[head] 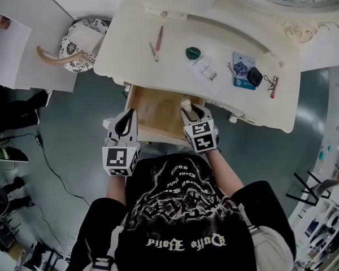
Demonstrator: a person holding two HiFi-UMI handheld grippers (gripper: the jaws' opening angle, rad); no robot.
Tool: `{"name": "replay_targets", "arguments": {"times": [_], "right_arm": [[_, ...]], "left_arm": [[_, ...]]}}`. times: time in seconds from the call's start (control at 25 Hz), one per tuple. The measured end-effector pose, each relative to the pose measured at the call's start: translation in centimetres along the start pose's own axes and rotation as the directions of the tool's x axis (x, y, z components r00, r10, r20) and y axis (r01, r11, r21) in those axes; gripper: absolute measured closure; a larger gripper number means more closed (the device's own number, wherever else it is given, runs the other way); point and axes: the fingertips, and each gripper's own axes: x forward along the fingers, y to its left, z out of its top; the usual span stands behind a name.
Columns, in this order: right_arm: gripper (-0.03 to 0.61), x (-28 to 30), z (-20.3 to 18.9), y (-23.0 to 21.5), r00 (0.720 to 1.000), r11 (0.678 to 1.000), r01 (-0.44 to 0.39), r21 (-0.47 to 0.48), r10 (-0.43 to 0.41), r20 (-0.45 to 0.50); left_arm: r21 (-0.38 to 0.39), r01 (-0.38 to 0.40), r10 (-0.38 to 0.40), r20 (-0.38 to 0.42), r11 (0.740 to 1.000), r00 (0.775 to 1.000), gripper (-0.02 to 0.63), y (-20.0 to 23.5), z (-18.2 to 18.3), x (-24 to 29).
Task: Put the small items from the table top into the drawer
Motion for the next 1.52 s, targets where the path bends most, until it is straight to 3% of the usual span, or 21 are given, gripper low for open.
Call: {"name": "replay_targets", "arguments": {"times": [0.4,0.6,0.84,1.0,1.16,1.32,1.52], "right_arm": [[0.420,3.5,-0.5,-0.3,0.998,0.999,0.044,0.029,-0.042,-0.056],[0.420,4.8,-1.0,-1.3,0.993,0.989,0.090,0.116,-0.080,-0.091],[0.420,5.5,0.1,-1.7,0.988,0.957,0.142,0.253,-0.123,-0.089],[0.420,6.1,0.3,-2.0,0.982,0.947,0.182,0.264,-0.160,-0.101],[0.419,6.7,0.6,-2.2,0.982,0.910,0.188,0.369,-0.167,-0.090],[0.419,7.2,0.1,-3.1,0.973,0.900,0.227,0.373,-0.199,-0.112],[0.417,8.3,-1.6,-3.1,0.977,0.882,0.208,0.424,-0.162,-0.142]], "left_arm": [[0.017,0.018,-0.017,-0.022,1.000,1.000,0.598,1.1,-0.4,-0.1],[0.052,0.031,-0.029,-0.041,0.998,0.999,0.598,1.9,-0.8,-0.2],[0.050,0.049,-0.046,-0.050,0.998,0.998,0.598,1.9,-0.5,0.4],[0.055,0.067,-0.064,-0.048,0.996,0.997,0.598,1.6,-0.1,1.1],[0.074,0.070,-0.067,-0.050,0.995,0.996,0.598,1.8,0.3,1.6],[0.075,0.053,-0.050,-0.052,0.996,0.997,0.598,2.5,0.5,1.7],[0.093,0.056,-0.049,-0.084,0.994,0.995,0.598,3.0,-0.4,1.5]]}}
